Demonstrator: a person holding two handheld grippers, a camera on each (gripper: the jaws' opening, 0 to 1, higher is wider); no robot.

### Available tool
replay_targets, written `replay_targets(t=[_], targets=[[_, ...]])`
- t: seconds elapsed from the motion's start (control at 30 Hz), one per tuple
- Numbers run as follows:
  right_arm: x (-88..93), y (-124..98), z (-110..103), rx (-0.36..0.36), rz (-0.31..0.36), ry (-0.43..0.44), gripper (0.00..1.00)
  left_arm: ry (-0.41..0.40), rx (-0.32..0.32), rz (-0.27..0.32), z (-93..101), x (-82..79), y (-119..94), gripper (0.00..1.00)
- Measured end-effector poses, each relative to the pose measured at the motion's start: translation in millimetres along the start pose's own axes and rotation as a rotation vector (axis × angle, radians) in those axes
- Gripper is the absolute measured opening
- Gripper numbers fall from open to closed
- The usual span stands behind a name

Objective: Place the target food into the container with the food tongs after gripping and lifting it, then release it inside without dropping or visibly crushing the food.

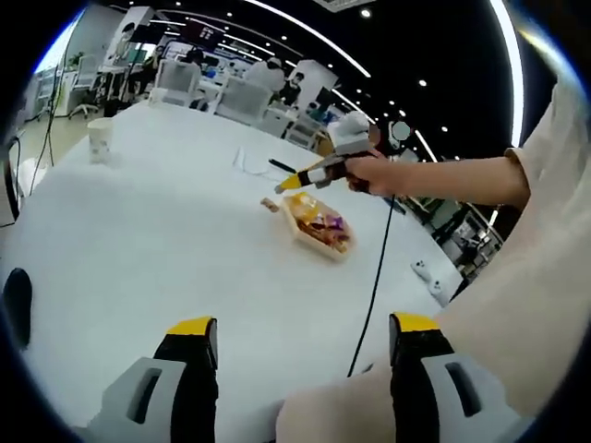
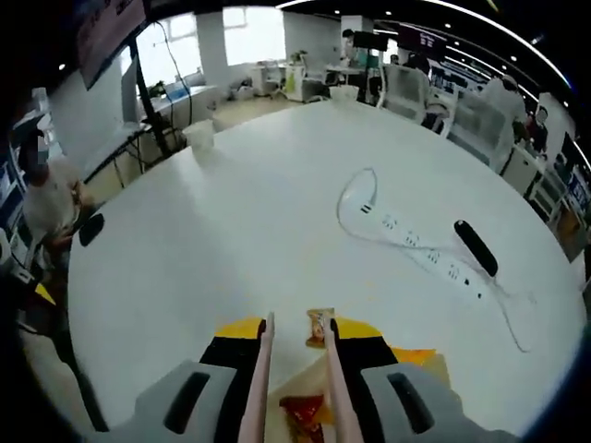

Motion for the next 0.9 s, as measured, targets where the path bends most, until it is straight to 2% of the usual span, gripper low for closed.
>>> replay_targets(t=[0.17,0.33,0.9], targets=[[-0.2,14.0,20.2,0.006,-0.019,0.005,0.26,-0.011,0.004,-0.006,2.3,1.5,1.1,0.75],[1.3,20.2,29.1,0.014,-0.042,-0.029,0.26,-0.020,0.006,-0.007,2.3,0.7,3.4,0.75],[7.2,38.0,27.8,0.006,-0.082,-0.035,0.28,-0.033,-0.003,-0.021,-2.0,-1.0,6.9,0.74]])
Point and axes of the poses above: the point that each gripper's makers call its tool centre point, and the gripper's own axes: y roughly forward along the fingers, z roughly to its right, x roughly out of its underside, the point moved 3 cm from there along -y, roughly backward along the fingers, and after that the axes turned 15 degrees about y, right-handed, at the moved point
